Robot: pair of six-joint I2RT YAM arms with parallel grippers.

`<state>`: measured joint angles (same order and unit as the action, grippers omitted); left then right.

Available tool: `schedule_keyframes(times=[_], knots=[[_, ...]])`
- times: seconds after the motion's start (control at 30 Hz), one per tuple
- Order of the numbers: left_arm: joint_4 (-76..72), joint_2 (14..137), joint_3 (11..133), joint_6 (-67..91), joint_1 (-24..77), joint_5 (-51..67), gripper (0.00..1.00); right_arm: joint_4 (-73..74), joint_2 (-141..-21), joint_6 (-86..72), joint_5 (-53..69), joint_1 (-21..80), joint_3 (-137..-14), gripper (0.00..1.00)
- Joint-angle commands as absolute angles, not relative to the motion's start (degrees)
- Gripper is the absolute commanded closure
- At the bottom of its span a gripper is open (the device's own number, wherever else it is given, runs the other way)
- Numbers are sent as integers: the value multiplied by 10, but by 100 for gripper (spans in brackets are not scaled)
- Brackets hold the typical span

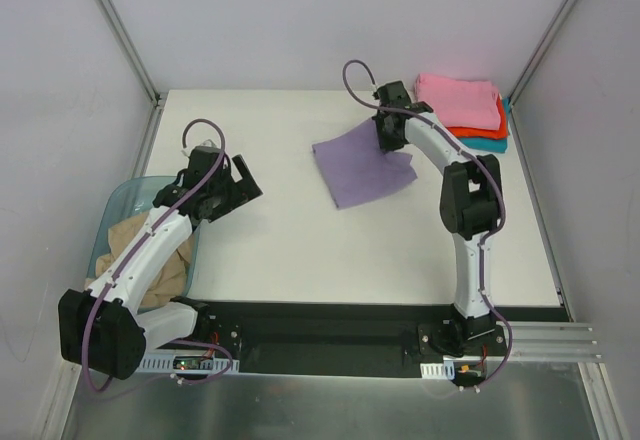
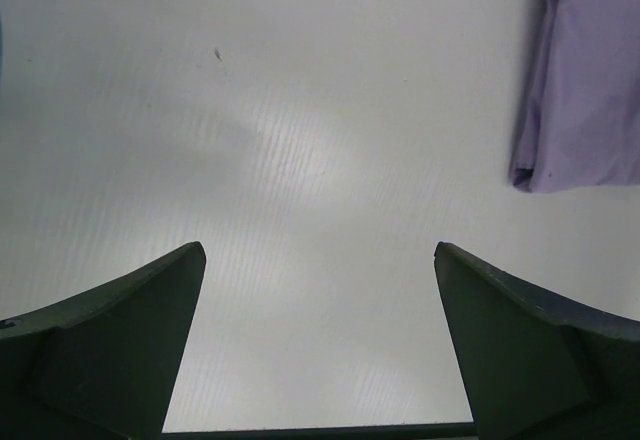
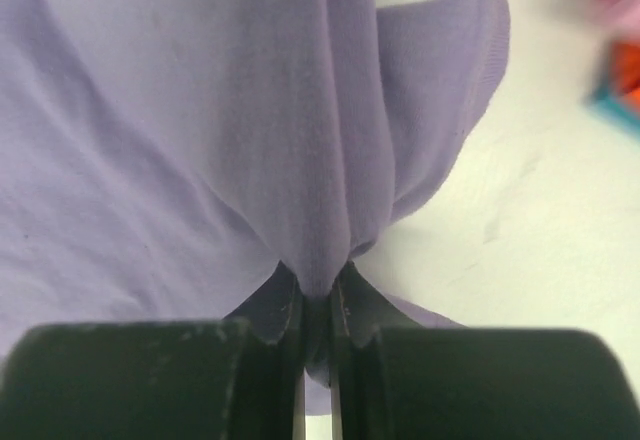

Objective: Fold and stack the t-shirts
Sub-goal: Put the neatly folded tshirt into the corner of the board with the right arm

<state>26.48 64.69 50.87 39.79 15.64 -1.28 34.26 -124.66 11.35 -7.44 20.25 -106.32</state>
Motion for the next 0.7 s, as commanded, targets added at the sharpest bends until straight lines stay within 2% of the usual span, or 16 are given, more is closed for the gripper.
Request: schedule_keyframes(times=[0.0,0.1,0.27,0.67], knots=[[288,635,513,387,147,-51,1,366,-1283,198,-211,184,-1185,99],[295,640,520,387,144,-59,1,360,-1309,230,-244,172,-1252,99],[301,648,529,388,142,-75,1,308,-1318,295,-307,159,-1286,99],[304,712,580,368,140,-68,1,221,-1264,339,-287,123,-1298,99]])
